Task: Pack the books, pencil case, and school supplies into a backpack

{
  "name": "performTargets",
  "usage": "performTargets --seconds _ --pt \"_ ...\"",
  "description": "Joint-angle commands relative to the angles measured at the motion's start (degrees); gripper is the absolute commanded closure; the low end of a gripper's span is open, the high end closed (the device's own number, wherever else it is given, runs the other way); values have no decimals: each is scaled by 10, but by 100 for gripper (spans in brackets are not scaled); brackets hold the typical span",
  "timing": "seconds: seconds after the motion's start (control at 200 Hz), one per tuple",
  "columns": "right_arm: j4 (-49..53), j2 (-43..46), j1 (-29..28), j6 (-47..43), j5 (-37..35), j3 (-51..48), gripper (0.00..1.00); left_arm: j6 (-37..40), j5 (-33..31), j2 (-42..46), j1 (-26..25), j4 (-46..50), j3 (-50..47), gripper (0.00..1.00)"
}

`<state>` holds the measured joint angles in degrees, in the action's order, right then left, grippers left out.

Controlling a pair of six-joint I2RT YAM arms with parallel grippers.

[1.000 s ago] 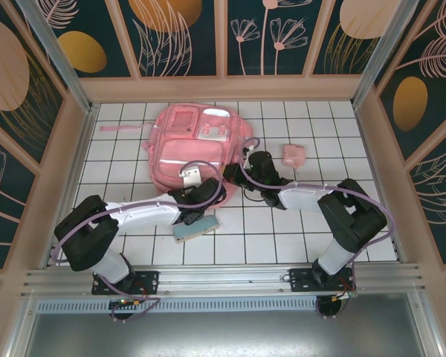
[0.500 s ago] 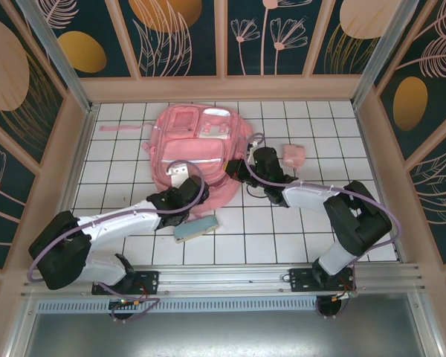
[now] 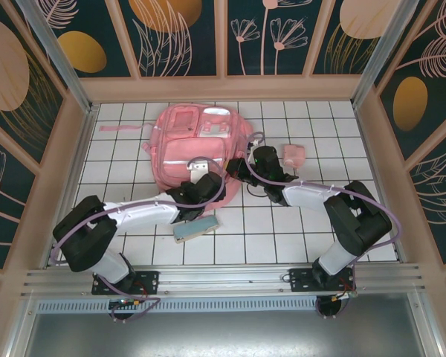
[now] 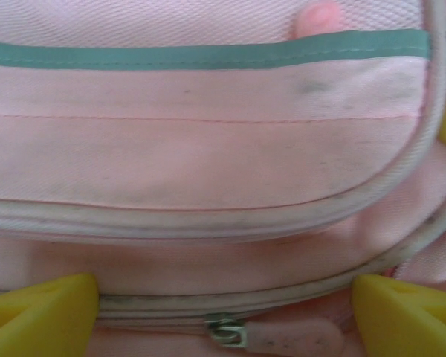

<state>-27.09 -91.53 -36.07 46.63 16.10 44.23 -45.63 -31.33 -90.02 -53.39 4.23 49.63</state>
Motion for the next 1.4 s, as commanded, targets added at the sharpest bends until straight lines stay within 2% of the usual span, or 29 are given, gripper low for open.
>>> performTargets --seconds 0.0,0.135,0.195,0.335,0.47,0.851,0.926,1.111,1.296,1.396 --pt "-55 29 -8 -2 24 29 100 5 -12 -22 -11 8 22 10" --pt "-58 27 -7 1 25 28 100 -4 -39 -38 -15 39 42 8" --pt "-57 29 -7 0 25 28 100 -23 -63 -48 -15 79 54 14" --pt "-52 35 -4 -3 21 25 100 -58 -77 -32 -11 103 30 25" --pt "-51 38 -1 -3 18 21 100 -78 -78 -15 -4 137 18 28" --pt "-47 33 3 -4 12 24 100 -91 -53 22 -3 139 -26 33" --pt "-45 30 5 -6 13 31 100 -65 -33 29 -2 104 -33 29" --pt "-36 7 6 -11 24 65 100 2 15 47 -6 33 -26 9" --pt "-27 -3 10 -15 30 85 100 17 26 23 -10 35 -15 6" --pt "-31 -4 9 -10 34 85 100 -12 -5 3 -9 71 1 6"
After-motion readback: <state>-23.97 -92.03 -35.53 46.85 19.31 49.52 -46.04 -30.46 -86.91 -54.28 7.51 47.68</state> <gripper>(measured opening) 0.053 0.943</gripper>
